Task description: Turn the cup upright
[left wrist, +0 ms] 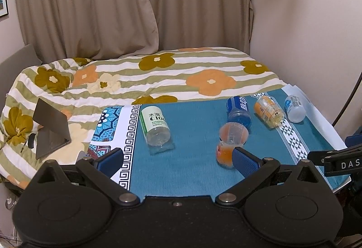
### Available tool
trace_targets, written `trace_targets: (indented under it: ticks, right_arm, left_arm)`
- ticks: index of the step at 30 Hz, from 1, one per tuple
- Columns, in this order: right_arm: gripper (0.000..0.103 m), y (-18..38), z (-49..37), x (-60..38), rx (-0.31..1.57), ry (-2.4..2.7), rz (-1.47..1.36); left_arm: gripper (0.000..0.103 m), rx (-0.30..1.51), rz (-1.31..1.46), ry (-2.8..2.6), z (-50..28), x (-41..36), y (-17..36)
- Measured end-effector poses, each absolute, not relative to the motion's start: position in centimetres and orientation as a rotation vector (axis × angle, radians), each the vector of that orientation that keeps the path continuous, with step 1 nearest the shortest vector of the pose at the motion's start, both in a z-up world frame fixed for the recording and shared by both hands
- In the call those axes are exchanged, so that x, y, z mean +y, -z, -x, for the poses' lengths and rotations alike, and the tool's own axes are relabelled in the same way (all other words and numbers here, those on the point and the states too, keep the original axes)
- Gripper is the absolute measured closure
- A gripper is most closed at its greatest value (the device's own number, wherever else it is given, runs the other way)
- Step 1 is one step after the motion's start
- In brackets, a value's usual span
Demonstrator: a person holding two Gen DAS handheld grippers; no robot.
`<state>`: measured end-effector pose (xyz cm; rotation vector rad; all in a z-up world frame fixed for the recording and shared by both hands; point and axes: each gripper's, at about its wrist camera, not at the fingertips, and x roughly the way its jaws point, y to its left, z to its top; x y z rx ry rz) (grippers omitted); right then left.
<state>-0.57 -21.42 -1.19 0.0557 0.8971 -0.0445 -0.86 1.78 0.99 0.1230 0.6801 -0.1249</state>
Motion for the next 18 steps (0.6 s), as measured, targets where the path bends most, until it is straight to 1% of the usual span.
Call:
trace_targets:
  ticks: [18]
  right_arm:
    - [0.000, 1.21, 0.53, -21.39, 0.897, 0.043, -0.055]
  left_arm:
    - [0.000, 0.666, -0.135, 0.123, 0.99, 1.69, -1.11]
